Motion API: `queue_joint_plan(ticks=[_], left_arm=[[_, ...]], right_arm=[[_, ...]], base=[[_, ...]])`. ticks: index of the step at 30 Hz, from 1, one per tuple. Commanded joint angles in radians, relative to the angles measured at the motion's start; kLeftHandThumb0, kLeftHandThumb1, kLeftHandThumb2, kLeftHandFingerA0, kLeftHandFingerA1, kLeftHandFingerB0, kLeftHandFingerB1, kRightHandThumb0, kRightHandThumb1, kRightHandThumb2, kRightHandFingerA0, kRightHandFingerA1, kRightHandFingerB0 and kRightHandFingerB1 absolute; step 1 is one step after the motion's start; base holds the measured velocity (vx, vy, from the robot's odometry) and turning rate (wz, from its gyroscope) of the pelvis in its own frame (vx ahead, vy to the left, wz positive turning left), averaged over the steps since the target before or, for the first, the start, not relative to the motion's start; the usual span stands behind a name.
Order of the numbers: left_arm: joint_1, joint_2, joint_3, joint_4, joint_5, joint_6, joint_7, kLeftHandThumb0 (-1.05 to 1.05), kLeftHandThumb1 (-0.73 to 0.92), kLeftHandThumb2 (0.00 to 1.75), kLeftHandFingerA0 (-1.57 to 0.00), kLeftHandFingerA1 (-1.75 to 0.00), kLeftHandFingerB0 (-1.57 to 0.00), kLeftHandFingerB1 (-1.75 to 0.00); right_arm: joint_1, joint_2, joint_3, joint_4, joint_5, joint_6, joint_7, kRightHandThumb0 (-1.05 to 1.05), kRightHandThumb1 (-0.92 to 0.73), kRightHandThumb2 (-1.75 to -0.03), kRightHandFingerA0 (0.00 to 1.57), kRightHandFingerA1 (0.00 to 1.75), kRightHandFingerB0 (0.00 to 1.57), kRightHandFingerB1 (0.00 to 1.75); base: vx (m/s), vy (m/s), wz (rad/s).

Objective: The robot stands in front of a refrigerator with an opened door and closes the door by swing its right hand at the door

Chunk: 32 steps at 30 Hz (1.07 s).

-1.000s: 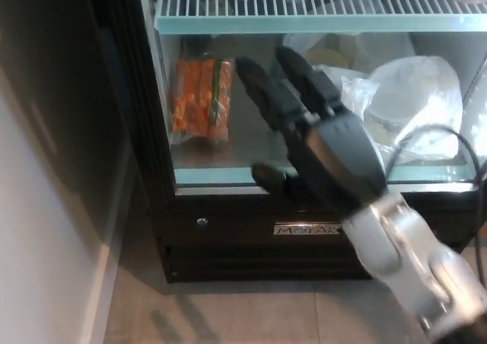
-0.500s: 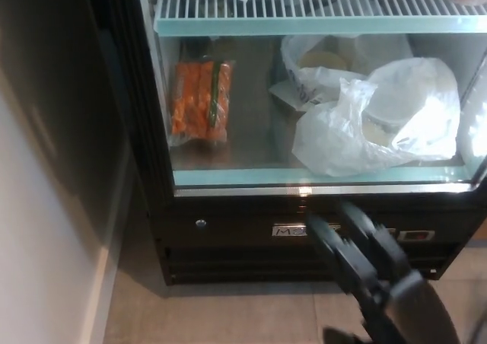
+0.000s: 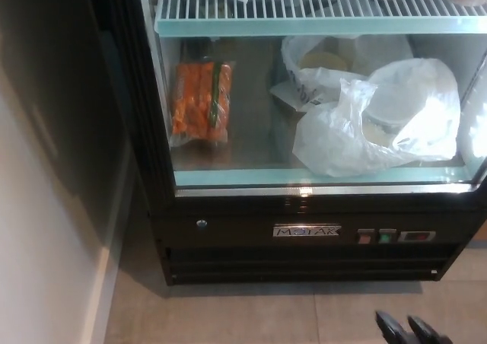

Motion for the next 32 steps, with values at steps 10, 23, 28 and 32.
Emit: queue_joint_plan(ticks=[10, 23, 28, 32], left_arm=[[-0.025, 0.029, 0.003, 0.001, 0.007, 0.003, -0.022, -0.52, 0.63, 0.97, -0.34, -0.53, -0.19, -0.45], [-0.023, 0.031, 0.011, -0.011, 0.000, 0.010, -0.033, -0.53, 0.63, 0.95, -0.33, -0.52, -0.20, -0.45], [-0.022, 0.034, 0.009, -0.006, 0.004, 0.004, -0.032, -0.53, 0.62, 0.96, -0.34, -0.53, -0.19, -0.45], [-0.021, 0.038, 0.008, -0.004, 0.007, 0.002, -0.027, -0.55, 0.78, 0.64, -0.38, -0.35, -0.30, -0.31]], right_arm=[[-0.201, 0.043, -0.189, 0.499, 0.272, 0.371, 0.439, -0.95, -0.86, -1.19, 0.00, 0.08, 0.00, 0.05], [-0.210, 0.048, -0.188, 0.516, 0.300, 0.383, 0.514, -0.96, -0.88, -1.19, 0.00, 0.07, 0.00, 0.04], [-0.203, 0.045, -0.177, 0.505, 0.320, 0.384, 0.533, -0.95, -0.88, -1.19, 0.00, 0.08, 0.00, 0.05], [-0.210, 0.046, -0.163, 0.502, 0.326, 0.387, 0.538, -0.95, -0.88, -1.18, 0.00, 0.08, 0.00, 0.05]], base=[[0.00, 0.000, 0.00], [0.00, 0.000, 0.00], [0.00, 0.000, 0.00], [0.00, 0.000, 0.00]])
